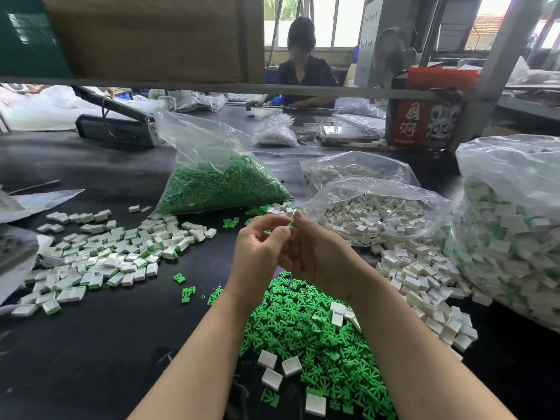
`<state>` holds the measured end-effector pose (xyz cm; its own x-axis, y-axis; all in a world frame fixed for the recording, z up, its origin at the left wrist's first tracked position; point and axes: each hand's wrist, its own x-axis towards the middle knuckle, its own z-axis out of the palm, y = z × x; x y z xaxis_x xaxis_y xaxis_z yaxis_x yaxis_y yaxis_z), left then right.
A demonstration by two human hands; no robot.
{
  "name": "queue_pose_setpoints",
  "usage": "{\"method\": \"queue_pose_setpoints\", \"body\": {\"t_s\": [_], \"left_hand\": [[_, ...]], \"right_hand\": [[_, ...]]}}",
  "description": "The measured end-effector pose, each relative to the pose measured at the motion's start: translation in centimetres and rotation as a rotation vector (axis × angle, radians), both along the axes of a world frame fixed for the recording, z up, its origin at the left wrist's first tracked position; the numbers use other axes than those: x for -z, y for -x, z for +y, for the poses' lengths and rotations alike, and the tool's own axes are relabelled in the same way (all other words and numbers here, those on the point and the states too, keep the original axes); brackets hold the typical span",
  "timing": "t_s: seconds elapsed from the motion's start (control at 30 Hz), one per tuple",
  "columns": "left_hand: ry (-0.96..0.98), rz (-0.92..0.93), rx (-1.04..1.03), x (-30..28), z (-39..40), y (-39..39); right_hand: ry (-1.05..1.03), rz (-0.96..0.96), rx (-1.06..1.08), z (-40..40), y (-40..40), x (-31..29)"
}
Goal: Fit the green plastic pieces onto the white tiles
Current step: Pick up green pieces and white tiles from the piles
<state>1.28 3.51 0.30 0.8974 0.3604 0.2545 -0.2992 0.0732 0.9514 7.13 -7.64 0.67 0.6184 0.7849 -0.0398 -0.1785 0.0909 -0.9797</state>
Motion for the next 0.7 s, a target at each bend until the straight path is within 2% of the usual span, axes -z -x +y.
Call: {"method": "queue_pose_setpoints", "body": {"t_s": [0.4,0.7], "left_hand": [[0.157,0.038,-0.079,-0.2,-1.1,-0.4],[0.278,0.066,-0.08,0.3,-1.3,-0.9]], "right_hand": [[0.027,-0.133,0.029,0.1,0.4,0.2],[0.027,-0.139,0.108,0.4,0.5,0.7]]}}
